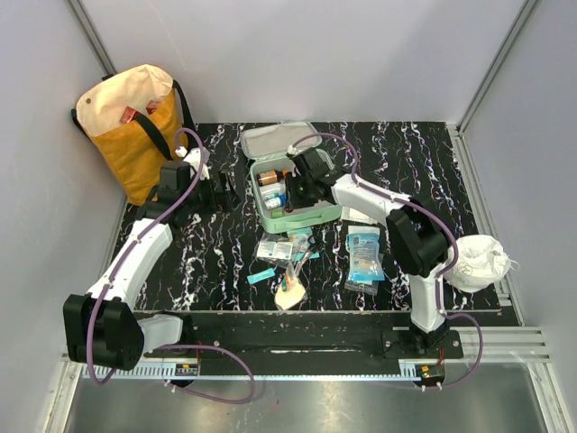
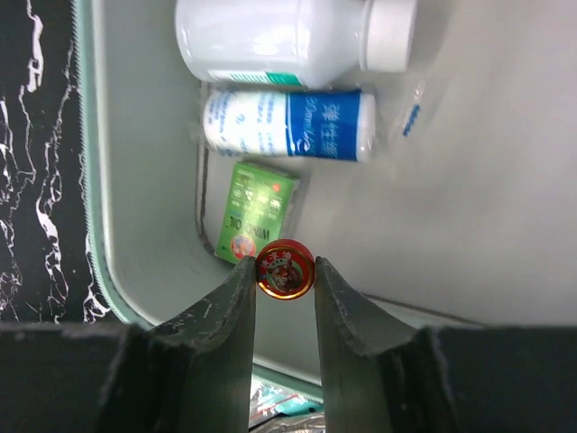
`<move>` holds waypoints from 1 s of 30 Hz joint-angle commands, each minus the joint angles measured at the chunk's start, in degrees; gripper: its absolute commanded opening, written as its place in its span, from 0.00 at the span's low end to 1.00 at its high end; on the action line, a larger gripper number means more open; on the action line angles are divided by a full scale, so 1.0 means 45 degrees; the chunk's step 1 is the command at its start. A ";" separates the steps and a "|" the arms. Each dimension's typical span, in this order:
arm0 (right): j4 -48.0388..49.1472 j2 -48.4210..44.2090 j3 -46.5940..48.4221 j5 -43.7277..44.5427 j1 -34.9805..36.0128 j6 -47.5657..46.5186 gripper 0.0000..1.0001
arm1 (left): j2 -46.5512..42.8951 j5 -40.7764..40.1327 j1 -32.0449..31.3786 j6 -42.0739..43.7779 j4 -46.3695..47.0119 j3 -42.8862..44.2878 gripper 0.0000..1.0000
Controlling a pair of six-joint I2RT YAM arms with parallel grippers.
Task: Organize the medicine kit
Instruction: Place the medical item at the medicine box.
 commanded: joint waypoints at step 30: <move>-0.1313 -0.0376 0.3105 -0.0081 0.0193 -0.2028 0.60 | -0.0448 0.0026 0.0022 -0.0252 0.0724 -0.0145 0.99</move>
